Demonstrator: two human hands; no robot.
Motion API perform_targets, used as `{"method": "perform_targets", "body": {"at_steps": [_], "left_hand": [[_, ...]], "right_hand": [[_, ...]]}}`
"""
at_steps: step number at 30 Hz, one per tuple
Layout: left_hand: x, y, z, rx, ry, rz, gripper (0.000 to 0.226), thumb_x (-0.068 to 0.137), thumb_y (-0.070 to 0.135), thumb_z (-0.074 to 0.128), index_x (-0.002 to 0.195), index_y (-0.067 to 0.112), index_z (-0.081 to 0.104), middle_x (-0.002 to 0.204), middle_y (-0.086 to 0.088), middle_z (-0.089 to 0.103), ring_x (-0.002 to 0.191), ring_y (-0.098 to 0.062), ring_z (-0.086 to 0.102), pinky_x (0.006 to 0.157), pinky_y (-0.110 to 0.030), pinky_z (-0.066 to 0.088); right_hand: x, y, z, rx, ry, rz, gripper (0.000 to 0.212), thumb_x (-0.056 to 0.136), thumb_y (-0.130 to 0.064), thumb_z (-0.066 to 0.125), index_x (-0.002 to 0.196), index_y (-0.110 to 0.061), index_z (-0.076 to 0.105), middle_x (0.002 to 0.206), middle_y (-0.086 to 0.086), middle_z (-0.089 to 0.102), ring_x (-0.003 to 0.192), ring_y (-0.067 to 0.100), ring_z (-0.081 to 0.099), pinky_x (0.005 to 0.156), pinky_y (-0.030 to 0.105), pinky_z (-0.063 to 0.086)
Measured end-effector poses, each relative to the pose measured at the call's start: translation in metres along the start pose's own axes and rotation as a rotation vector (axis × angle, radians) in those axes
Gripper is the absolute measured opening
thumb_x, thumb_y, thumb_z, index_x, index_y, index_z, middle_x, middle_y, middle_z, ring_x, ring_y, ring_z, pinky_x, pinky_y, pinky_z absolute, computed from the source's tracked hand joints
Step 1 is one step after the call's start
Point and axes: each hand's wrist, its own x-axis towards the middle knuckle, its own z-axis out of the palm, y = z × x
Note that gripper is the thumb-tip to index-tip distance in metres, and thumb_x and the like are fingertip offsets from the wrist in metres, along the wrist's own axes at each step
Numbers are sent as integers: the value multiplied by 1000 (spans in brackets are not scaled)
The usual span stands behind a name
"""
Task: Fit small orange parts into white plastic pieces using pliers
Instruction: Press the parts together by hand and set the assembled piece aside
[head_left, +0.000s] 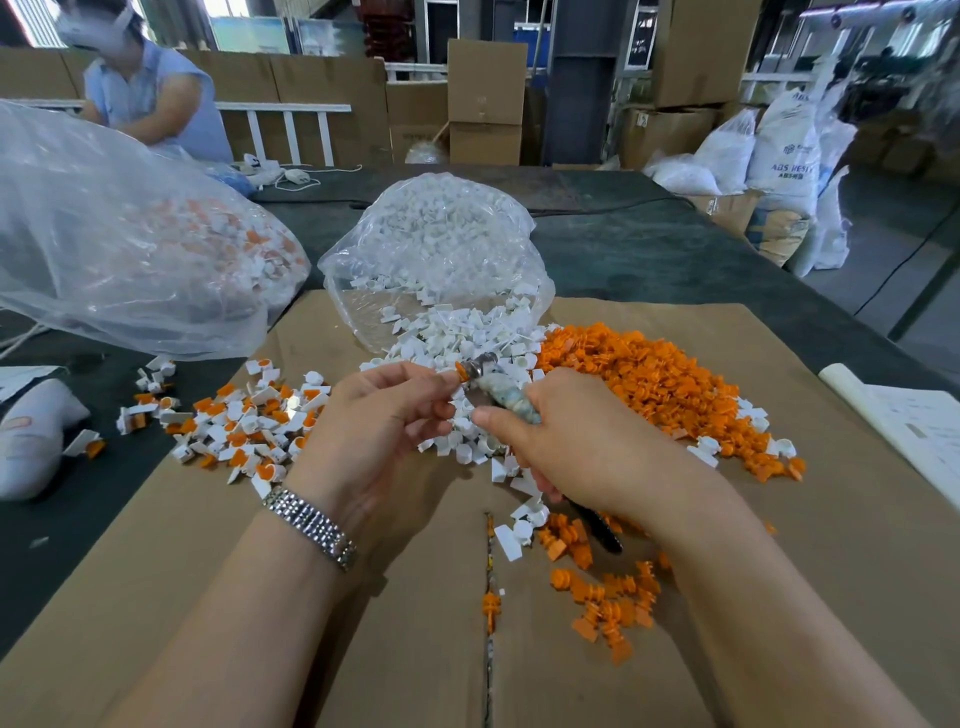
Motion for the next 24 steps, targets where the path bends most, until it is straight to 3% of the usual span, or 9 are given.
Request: {"method": "perform_targets", "body": {"at_steps": [2, 6, 11, 13, 16, 19, 22, 24], "left_hand": [[1, -1, -1, 19, -2, -16, 8, 82, 2, 76, 84, -3, 70, 68, -8, 63, 61, -13, 62, 56, -20, 53], [1, -3, -1, 59, -6, -33, 7, 83, 2, 75, 80, -2, 70, 68, -8, 64, 61, -13, 63, 56, -20, 54], [0, -2, 2, 15, 32, -13, 8, 83, 3, 74, 82, -1, 69, 67, -8, 64, 61, -13, 64, 60, -20, 56], [-1, 1, 2, -6, 50, 7, 7, 85, 3, 73, 80, -1, 69, 67, -8, 65, 63, -14, 66, 63, -22, 58], [-3, 1, 3, -12, 43, 12, 7, 85, 3, 73, 81, -1, 69, 69, -9, 66, 65, -16, 67, 67, -25, 61], [-4, 1, 4, -9, 61, 2, 8, 84, 5, 75, 82, -1, 70, 70, -10, 67, 63, -16, 67, 71, -27, 61], [-3, 1, 2, 38, 74, -1, 11, 85, 4, 75, 76, 1, 70, 69, -10, 67, 62, -16, 67, 69, -26, 62], [-2, 0, -1, 82, 70, -12, 12, 86, 4, 74, 75, 2, 71, 70, -11, 68, 63, -16, 67, 68, -25, 61]], "right_hand": [[0, 2, 1, -19, 3, 11, 48, 98, -51, 58, 75, -10, 52, 75, 29, 63, 58, 24, 50, 64, 48, 53], [4, 6, -1, -57, -30, 39, 46, 97, -52, 58, 76, -12, 50, 69, 9, 58, 59, 23, 54, 73, 48, 57], [9, 4, -1, -114, 4, 4, 52, 97, -57, 56, 76, -9, 53, 81, 22, 69, 64, 35, 63, 69, 48, 56], [10, 5, -2, -91, -24, -15, 58, 97, -59, 52, 78, -5, 57, 83, 24, 71, 62, 30, 66, 66, 46, 54], [9, 9, -6, -33, -105, -29, 65, 99, -57, 51, 88, 6, 62, 74, 18, 73, 51, 8, 66, 75, 49, 56], [8, 10, -5, -46, -78, -37, 67, 98, -61, 48, 87, 4, 63, 66, 13, 71, 56, 16, 67, 76, 51, 58], [10, 8, 4, -70, 0, -26, 64, 95, -66, 46, 78, -5, 58, 71, 20, 66, 61, 35, 62, 69, 53, 57], [11, 8, 11, -99, 23, -21, 61, 95, -67, 46, 73, -10, 51, 62, 12, 55, 51, 25, 49, 55, 46, 50]]}}
